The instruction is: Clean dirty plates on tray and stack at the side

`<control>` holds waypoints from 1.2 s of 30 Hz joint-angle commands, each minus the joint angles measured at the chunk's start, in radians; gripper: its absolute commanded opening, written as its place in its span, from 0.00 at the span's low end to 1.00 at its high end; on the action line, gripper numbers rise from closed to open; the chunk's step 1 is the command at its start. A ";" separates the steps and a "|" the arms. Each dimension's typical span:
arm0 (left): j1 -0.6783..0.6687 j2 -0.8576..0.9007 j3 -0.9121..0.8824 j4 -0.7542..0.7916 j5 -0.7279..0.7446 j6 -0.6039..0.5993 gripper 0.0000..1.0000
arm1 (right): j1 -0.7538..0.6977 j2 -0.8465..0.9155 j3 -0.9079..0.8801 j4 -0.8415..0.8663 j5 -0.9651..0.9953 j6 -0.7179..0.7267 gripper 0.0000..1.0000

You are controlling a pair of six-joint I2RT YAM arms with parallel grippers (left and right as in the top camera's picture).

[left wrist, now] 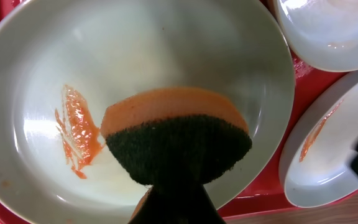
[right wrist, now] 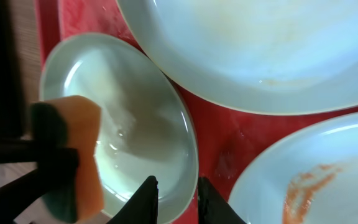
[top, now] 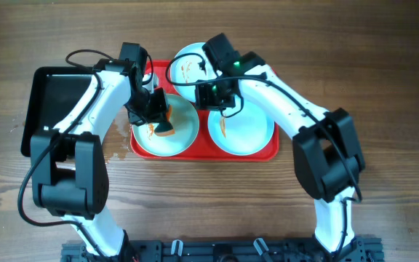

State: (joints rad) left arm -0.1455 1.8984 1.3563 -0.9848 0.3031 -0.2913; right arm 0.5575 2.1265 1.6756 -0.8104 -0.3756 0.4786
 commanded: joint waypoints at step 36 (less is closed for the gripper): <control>-0.105 0.180 -0.003 0.125 -0.127 -0.008 0.04 | 0.038 0.147 0.000 -0.032 0.106 0.045 0.05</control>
State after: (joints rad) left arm -0.2443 2.0293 1.3567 -0.8589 0.2935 -0.2913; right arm 0.6098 2.2536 1.6806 -0.8028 -0.2920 0.5163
